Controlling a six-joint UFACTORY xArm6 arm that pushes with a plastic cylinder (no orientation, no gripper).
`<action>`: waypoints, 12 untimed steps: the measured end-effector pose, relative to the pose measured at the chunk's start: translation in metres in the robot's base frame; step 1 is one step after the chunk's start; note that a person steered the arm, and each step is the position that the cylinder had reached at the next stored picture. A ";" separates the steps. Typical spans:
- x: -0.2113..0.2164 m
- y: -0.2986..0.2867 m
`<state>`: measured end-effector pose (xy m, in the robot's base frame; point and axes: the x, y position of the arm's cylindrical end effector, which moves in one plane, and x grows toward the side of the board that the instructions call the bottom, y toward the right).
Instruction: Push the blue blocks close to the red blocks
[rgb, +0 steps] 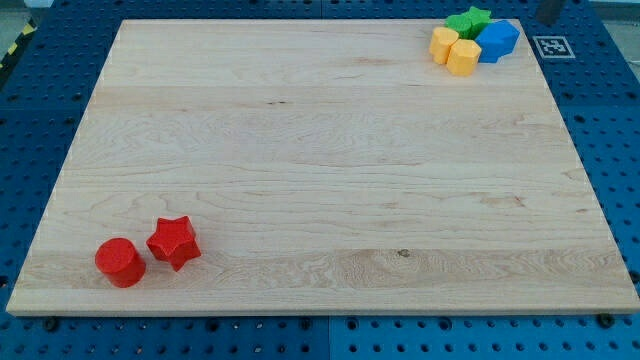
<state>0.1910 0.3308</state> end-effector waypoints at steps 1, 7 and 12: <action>0.001 -0.036; 0.068 -0.083; 0.135 -0.094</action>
<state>0.3258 0.2368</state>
